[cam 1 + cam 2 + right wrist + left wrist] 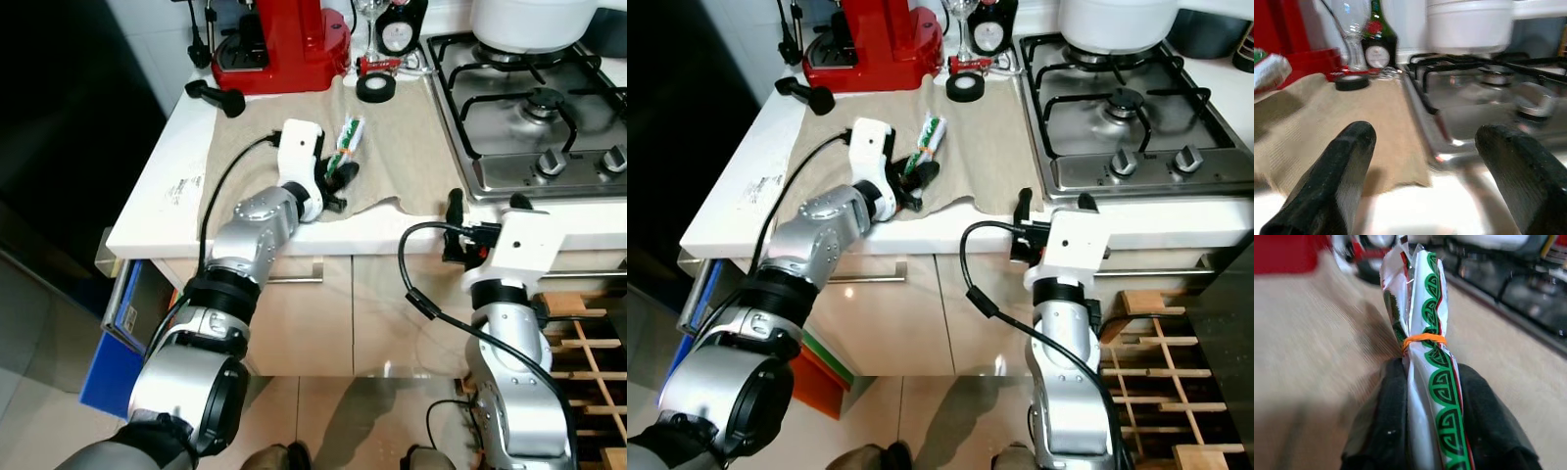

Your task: Restocking fridge

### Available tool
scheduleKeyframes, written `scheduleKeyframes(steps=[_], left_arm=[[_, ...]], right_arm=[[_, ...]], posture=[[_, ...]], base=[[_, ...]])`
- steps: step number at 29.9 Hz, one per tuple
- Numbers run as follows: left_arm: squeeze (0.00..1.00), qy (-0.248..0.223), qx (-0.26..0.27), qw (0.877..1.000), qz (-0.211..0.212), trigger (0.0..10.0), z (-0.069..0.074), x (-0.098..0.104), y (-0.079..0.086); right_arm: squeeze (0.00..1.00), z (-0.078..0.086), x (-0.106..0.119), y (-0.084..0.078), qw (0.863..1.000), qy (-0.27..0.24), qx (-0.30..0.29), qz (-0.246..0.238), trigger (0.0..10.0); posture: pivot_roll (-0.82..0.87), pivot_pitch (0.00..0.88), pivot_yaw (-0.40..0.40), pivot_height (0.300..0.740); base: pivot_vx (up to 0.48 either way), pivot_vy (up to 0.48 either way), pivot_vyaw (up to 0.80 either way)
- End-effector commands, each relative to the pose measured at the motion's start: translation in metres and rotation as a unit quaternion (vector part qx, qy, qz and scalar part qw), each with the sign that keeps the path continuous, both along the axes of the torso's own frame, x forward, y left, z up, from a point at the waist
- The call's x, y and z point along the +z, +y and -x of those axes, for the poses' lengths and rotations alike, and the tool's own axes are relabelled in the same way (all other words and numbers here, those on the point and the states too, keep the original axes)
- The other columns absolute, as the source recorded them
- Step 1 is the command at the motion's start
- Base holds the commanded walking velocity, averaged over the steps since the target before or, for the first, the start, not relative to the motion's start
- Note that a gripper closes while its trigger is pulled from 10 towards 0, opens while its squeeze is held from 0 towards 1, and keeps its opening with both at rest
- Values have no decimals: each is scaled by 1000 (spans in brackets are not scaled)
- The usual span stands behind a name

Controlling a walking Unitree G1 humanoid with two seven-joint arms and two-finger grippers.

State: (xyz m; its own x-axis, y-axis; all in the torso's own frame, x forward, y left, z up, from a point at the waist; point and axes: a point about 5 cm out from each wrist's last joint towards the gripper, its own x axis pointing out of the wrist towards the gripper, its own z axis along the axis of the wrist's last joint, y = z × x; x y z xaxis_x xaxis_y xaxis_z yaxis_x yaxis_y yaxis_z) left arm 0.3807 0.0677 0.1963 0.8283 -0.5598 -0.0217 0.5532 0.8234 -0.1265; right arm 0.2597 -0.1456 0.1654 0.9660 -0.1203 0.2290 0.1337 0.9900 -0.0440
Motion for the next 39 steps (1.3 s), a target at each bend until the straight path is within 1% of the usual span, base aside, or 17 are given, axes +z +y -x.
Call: scheduleKeyframes(steps=[1, 3, 4, 5, 7, 8, 10, 15, 20, 21, 22, 25, 27, 31, 34, 36, 39], left_arm=[[0, -40, 12, 999, -18, 0, 0, 12, 10], [0, -62, 18, 997, -39, 0, -2, 15, 19], [0, -62, 18, 997, -39, 0, -2, 15, 19], [0, -77, 31, 995, -63, 0, -5, 15, 32], [0, -77, 36, 994, -65, 0, -6, 15, 35], [0, -81, 45, 993, -68, 0, -7, 16, 40], [0, -84, 64, 993, -56, 0, -7, 21, 47], [0, -86, 82, 993, -30, 0, -2, 20, 51], [0, -67, 73, 995, -28, 0, -1, 6, 38], [0, -63, 72, 995, -26, 6392, -1, 5, 35], [0, -63, 70, 995, -25, 10000, -1, 5, 33], [0, -76, 68, 995, -18, 10000, 0, 10, 29], [0, -110, 75, 991, -21, 10000, 1, 20, 28], [0, -187, 116, 975, -21, 10000, -1, 44, 31], [0, -233, 143, 961, -43, 10000, -4, 55, 31], [0, -250, 156, 955, -44, 10000, -6, 63, 31], [0, -251, 163, 953, -41, 10000, -10, 68, 28]], right_arm=[[0, -5, 2, 8, 1000, -7, 28, 0, 10000], [0, -12, 5, 6, 999, -12, 39, 16, 10000], [0, -12, 5, 6, 999, -12, 39, 16, 10000], [0, -17, 7, -1, 999, -17, 37, 30, 10000], [0, -19, 7, -3, 999, -17, 36, 33, 10000], [0, -20, 8, -6, 999, -19, 33, 36, 10000], [0, -22, 11, -8, 998, -25, 30, 41, 10000], [0, -27, 12, -10, 997, -30, 40, 54, 10000], [0, -32, 9, -7, 996, -30, 51, 60, 10000], [0, -33, 9, -7, 996, -31, 50, 60, 10000], [0, -33, 9, -6, 997, -33, 49, 59, 10000], [0, -34, 9, -6, 997, -35, 46, 57, 10000], [0, -34, 9, -6, 997, -38, 44, 56, 10000], [0, -34, 6, -8, 997, -37, 41, 58, 10000], [0, -35, 6, -9, 997, -38, 37, 57, 10000], [0, -35, 7, -8, 997, -39, 37, 58, 10000], [0, -36, 7, -7, 996, -38, 41, 63, 10000]], posture=[[-63, 63, 103, 740], [-65, 49, 88, 740], [-65, 49, 88, 740], [-75, 28, 70, 740], [-77, 24, 67, 740], [-84, 12, 58, 740], [-91, 0, 46, 740], [-75, 0, 22, 740], [-69, 0, 31, 740], [-71, 0, 35, 740], [-73, 0, 39, 740], [-77, 0, 44, 740], [-81, 0, 53, 740], [-83, 0, 58, 740], [-87, 0, 53, 740], [-88, 0, 51, 740], [-90, 0, 46, 740]], base=[[0, 0, 0], [0, 0, 0], [0, 0, 0], [0, 0, 0], [0, 0, 0], [0, 0, 0], [0, 0, 0], [0, 0, 0], [0, 0, 0], [0, 0, 0], [0, 0, 0], [0, 0, 0], [0, 0, 0], [0, 0, 0], [0, 0, 0], [0, 0, 0], [0, 0, 0]])
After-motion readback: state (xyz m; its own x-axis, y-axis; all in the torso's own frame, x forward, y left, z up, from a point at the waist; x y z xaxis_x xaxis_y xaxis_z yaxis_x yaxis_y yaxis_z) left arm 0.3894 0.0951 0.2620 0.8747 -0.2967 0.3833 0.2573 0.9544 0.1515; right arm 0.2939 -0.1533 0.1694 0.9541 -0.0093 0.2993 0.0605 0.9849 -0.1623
